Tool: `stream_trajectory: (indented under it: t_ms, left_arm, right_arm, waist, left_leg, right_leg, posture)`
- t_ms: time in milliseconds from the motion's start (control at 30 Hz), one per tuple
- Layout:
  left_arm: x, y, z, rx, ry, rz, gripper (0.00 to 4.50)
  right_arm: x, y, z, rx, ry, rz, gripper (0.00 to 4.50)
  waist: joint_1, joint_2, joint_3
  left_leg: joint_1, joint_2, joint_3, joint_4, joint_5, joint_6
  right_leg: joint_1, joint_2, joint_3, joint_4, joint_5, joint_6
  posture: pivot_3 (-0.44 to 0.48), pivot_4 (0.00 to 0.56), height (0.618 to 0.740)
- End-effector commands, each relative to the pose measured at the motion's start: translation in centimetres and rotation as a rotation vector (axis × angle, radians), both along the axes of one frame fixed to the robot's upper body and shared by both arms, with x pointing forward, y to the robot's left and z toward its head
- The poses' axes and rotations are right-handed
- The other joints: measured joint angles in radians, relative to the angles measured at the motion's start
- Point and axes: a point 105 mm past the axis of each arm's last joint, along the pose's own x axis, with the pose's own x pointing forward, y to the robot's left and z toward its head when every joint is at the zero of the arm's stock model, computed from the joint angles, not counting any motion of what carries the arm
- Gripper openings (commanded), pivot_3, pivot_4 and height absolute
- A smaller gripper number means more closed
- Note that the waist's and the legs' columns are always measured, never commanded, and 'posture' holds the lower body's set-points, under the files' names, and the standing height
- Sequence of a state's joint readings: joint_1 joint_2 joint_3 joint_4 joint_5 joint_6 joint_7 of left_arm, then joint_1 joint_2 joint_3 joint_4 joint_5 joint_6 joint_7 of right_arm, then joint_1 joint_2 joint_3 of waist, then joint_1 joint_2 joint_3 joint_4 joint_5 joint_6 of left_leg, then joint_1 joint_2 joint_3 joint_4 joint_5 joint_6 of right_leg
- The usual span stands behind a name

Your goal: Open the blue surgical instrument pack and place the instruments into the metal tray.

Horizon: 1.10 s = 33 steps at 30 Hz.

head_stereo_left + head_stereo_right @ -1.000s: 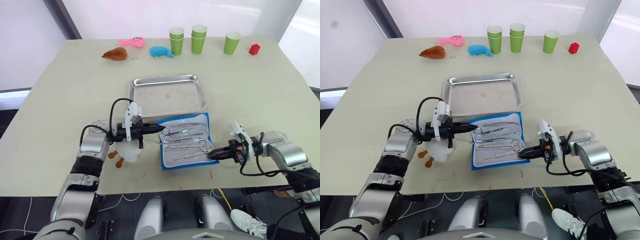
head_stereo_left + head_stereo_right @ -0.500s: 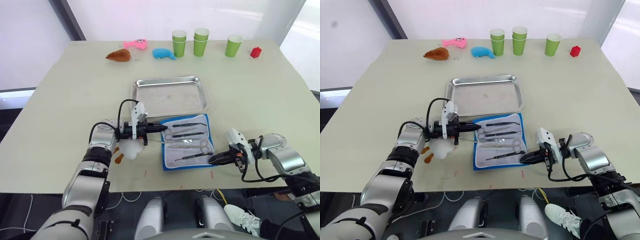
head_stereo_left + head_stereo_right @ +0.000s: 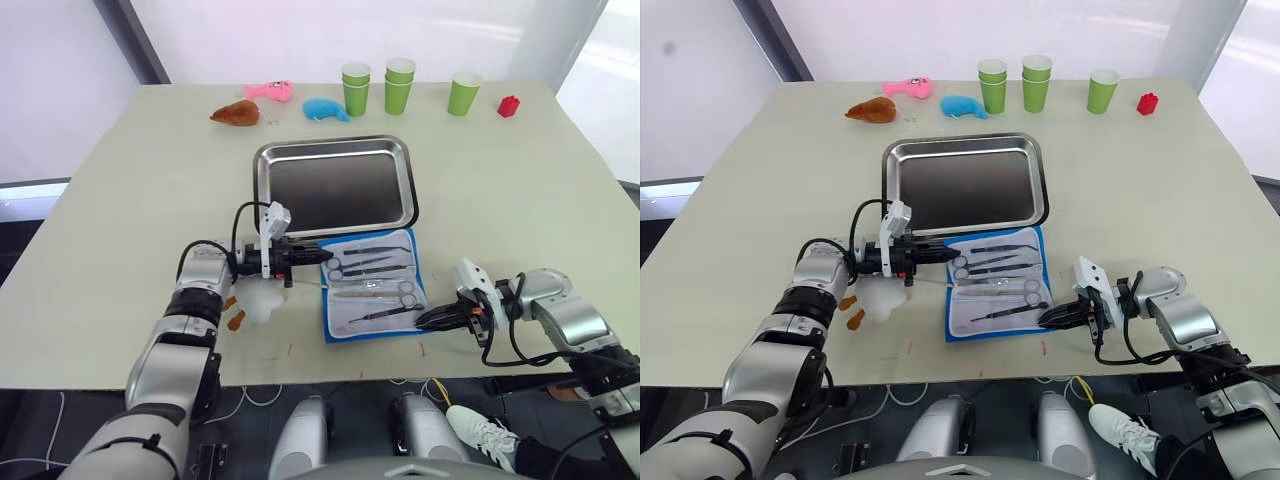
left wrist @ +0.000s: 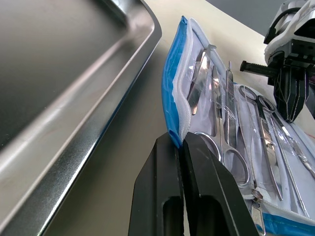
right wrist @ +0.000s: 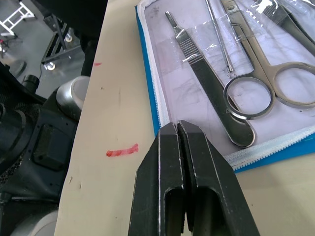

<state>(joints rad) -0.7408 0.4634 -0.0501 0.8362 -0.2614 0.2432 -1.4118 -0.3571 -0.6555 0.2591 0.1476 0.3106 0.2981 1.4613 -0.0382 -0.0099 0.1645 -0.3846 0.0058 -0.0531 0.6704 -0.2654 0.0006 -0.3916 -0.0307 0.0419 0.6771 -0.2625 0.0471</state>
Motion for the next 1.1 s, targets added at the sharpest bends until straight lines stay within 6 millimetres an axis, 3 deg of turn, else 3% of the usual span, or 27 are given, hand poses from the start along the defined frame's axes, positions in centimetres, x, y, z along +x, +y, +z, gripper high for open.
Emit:
stream_trajectory:
  t_ms: [33, 400, 767, 800, 900, 967, 1033, 1067, 1100]
  left_arm:
    - [-0.4, 0.9, -1.3, 0.024, 0.056, 0.031, 0.0]
    - [0.0, 0.5, 0.4, 0.017, -0.021, 0.013, 0.0]
    - [-0.4, 0.6, 0.7, 0.011, -0.02, 0.009, 0.0]
    - [-0.4, 0.6, 0.7, 0.013, -0.022, 0.009, 0.65]
    - [-0.4, 0.5, 0.8, 0.006, -0.033, 0.012, 1.83]
    - [-0.2, 0.6, 1.0, 0.01, -0.056, 0.031, 2.95]
    - [-0.1, 0.7, 1.1, 0.006, -0.061, 0.034, 3.72]
    - [-0.2, 0.8, 1.2, 0.001, -0.06, 0.032, 4.41]
    - [-0.2, 0.9, 1.3, -0.003, -0.059, 0.03, 4.47]
  right_arm:
    - [-0.7, 0.2, -0.8, -0.014, 0.038, 0.015, 0.04]
    - [-0.4, 0.2, -0.5, -0.004, 0.018, 0.012, 0.04]
    - [-0.6, 0.3, -0.7, 0.0, 0.023, 0.009, 0.04]
    - [-0.6, 0.3, -0.7, 0.0, 0.022, 0.009, 0.0]
    - [-0.6, 0.2, -0.7, 0.0, 0.021, 0.009, 0.0]
    - [-0.5, 0.2, -0.7, 0.0, 0.017, 0.008, 0.0]
    - [-0.5, 0.2, -0.7, 0.001, 0.013, 0.008, 0.0]
    - [-0.4, 0.1, -0.6, 0.003, 0.01, 0.005, 0.0]
    - [-0.3, 0.1, -0.5, 0.005, 0.007, 0.002, 0.0]
  waist:
    - [0.0, 0.0, 0.0]
    - [0.0, 0.0, 0.0]
    - [-0.002, 0.0, 0.0]
    - [-0.002, 0.0, 0.0]
    - [-0.002, -0.001, 0.001]
    - [-0.001, -0.001, 0.001]
    - [-0.001, -0.001, 0.001]
    - [-0.001, -0.001, 0.001]
    - [-0.001, -0.001, 0.001]
  left_leg:
    - [0.0, 0.0, 0.0, 0.0, 0.0, 0.0]
    - [0.0, 0.0, -0.003, 0.0, 0.0, 0.0]
    - [-0.001, 0.0, -0.004, 0.0, 0.0, 0.0]
    - [-0.001, 0.0, -0.004, 0.0, 0.0, 0.0]
    - [-0.001, 0.0, -0.004, 0.0, 0.0, 0.0]
    - [-0.001, 0.0, -0.004, 0.0, 0.0, 0.0]
    - [-0.001, 0.0, -0.004, 0.0, 0.0, 0.0]
    - [-0.001, 0.0, -0.004, 0.0, 0.0, 0.0]
    - [-0.001, 0.0, -0.004, 0.0, 0.0, 0.0]
  right_leg:
    - [0.0, 0.0, 0.0, 0.0, 0.0, 0.0]
    - [0.0, 0.0, 0.0, 0.0, 0.0, 0.0]
    - [-0.001, 0.0, 0.0, 0.0, 0.0, 0.0]
    - [-0.001, 0.0, 0.0, 0.0, 0.0, 0.0]
    - [-0.001, 0.0, 0.0, -0.001, 0.0, 0.0]
    - [-0.001, 0.0, 0.0, -0.001, 0.0, 0.0]
    - [-0.001, 0.0, 0.0, -0.001, 0.0, 0.0]
    - [-0.001, 0.0, 0.0, -0.001, 0.0, 0.0]
    - [-0.001, 0.0, 0.0, -0.001, 0.0, 0.0]
  posture:
    - [0.0, 0.15, 0.74]
    - [0.0, 0.15, 0.74]
    - [0.0, 0.15, 0.74]
    - [0.0, 0.15, 0.74]
    - [0.0, 0.15, 0.74]
    - [0.0, 0.15, 0.74]
    - [0.0, 0.15, 0.74]
    - [0.0, 0.15, 0.74]
    - [0.0, 0.15, 0.74]
